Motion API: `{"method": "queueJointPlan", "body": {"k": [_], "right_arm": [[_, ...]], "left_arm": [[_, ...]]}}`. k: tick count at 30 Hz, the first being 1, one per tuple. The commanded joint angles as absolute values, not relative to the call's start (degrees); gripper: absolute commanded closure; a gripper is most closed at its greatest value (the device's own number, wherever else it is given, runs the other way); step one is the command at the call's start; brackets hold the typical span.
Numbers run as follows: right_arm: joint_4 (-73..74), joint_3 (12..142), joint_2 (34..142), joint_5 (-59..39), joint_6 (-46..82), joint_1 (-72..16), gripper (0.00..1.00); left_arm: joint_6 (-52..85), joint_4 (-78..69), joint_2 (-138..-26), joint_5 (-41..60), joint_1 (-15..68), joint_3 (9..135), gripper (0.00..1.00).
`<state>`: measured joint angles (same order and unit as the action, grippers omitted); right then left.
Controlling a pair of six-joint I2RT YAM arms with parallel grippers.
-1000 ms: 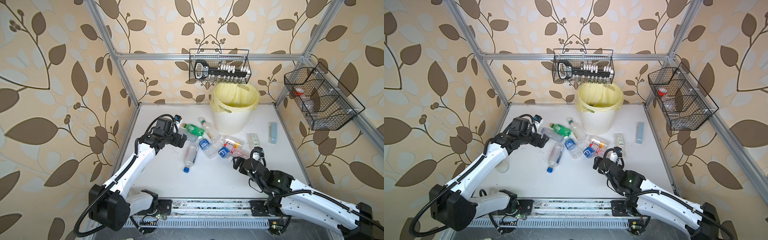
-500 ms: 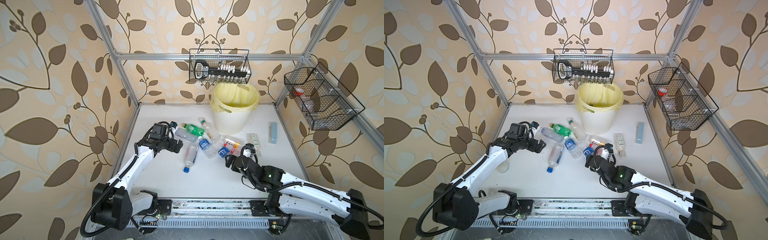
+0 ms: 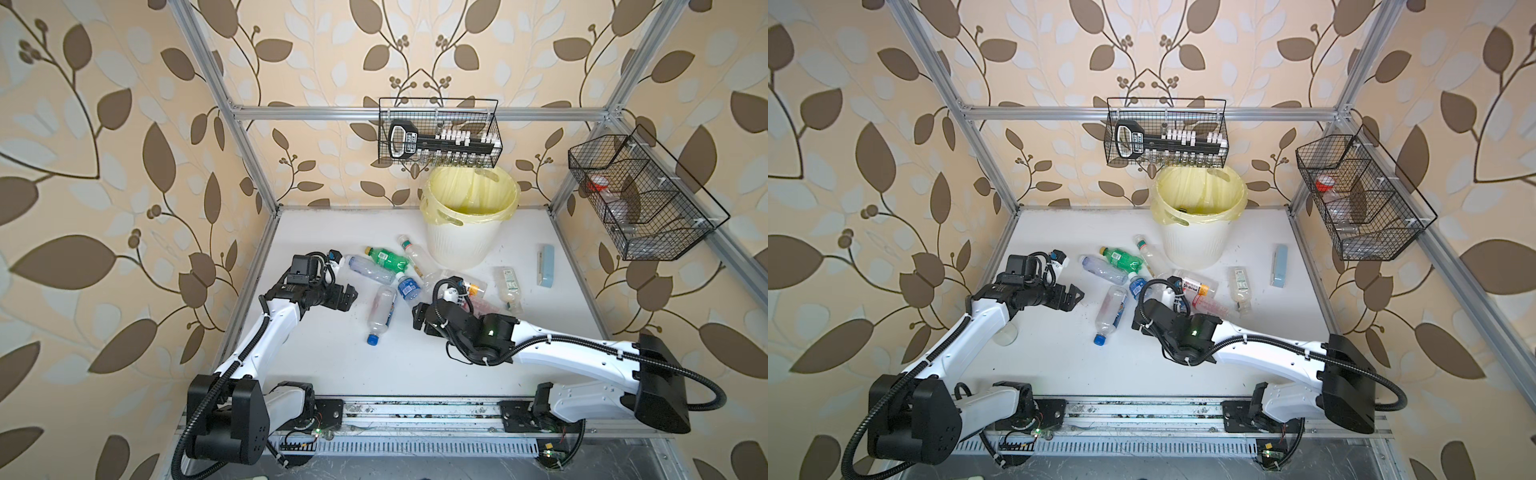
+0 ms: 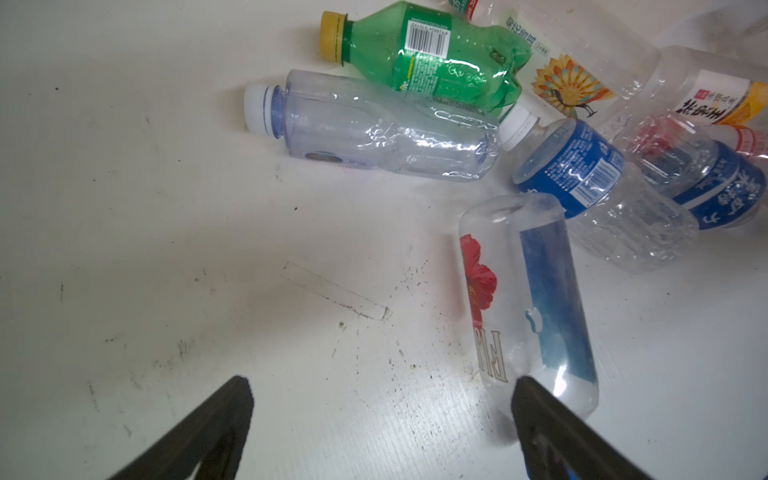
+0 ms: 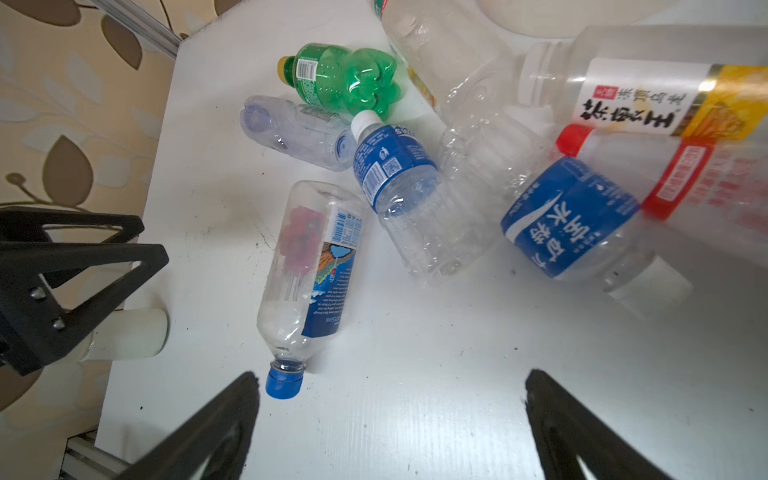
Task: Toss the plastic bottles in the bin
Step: 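Reach right gripper across to the clear red-flower-label bottle nearest the robot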
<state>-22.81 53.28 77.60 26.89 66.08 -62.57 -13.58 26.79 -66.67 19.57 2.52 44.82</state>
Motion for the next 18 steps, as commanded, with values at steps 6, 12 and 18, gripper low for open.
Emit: {"method": "queueJointPlan", "body": {"k": [6,12,18], "right_arm": [[-24.4,64.2,88.8,23.5,69.7,-64.7,0.00],[-27.8,73.3,97.3,19.3,70.4,-64.7,0.00],[-30.7,79.1,103.3,18.1,71.6,-64.6,0.00]], "left_arm": [[-15.3,26.1,-65.1,23.3,-0.1,43.6,0.01],[-15.4,26.4,-64.6,25.2,-3.5,43.4,0.01],[-15.8,25.8,-64.0,26.0,-5.8,42.5,0.01]]}}
